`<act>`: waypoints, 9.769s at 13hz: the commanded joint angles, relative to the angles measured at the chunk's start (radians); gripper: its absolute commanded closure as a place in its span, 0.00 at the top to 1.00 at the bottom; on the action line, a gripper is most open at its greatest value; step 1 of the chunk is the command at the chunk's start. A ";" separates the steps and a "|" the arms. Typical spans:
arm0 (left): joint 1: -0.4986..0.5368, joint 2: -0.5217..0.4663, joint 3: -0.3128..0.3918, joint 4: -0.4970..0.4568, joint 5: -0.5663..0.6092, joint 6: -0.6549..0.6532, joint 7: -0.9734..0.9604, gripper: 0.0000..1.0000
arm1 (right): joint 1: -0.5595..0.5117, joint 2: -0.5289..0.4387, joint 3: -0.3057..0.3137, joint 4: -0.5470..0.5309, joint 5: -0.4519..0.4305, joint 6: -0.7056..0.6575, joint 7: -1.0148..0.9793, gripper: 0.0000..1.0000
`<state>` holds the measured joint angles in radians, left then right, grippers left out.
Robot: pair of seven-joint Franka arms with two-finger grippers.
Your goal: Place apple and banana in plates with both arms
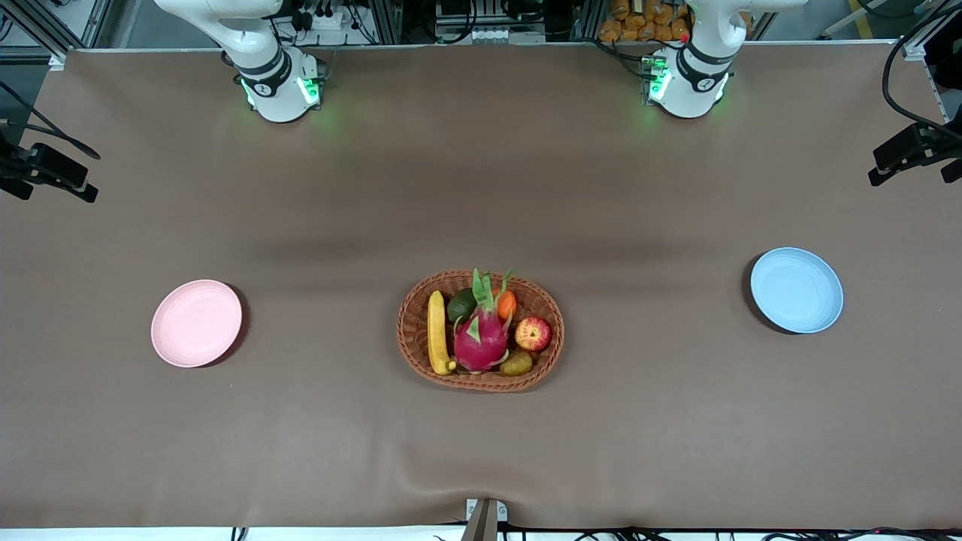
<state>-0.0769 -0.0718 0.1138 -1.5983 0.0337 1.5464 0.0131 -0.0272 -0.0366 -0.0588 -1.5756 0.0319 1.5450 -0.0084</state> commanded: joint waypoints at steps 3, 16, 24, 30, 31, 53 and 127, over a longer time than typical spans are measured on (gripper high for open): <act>-0.001 -0.005 0.000 0.000 -0.009 -0.008 -0.002 1.00 | -0.020 0.001 0.014 0.006 0.016 0.003 0.010 1.00; -0.007 0.007 -0.005 0.008 -0.006 -0.017 -0.013 1.00 | -0.016 0.027 0.017 -0.001 0.017 0.046 0.010 1.00; -0.011 0.020 -0.010 0.008 -0.011 -0.017 -0.007 1.00 | 0.017 0.056 0.017 0.000 0.045 0.058 0.011 1.00; -0.101 0.186 -0.074 0.113 -0.074 -0.014 -0.089 1.00 | -0.014 0.055 0.013 0.000 0.033 0.050 0.010 1.00; -0.124 0.226 -0.088 0.150 -0.074 -0.011 -0.122 1.00 | -0.031 0.055 0.013 0.002 0.032 0.049 0.002 1.00; -0.514 0.819 -0.088 0.209 -0.070 0.771 -0.473 1.00 | -0.177 0.132 0.013 0.002 0.031 0.078 0.010 1.00; 0.218 0.346 -0.091 -0.491 0.060 0.810 0.416 0.11 | 0.627 0.869 0.010 0.212 -0.055 1.061 0.542 1.00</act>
<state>0.1204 0.2716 0.0353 -2.0449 0.0542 2.2924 0.4112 0.5853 0.8081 -0.0374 -1.3835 0.0095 2.6000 0.5002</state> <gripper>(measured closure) 0.251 0.000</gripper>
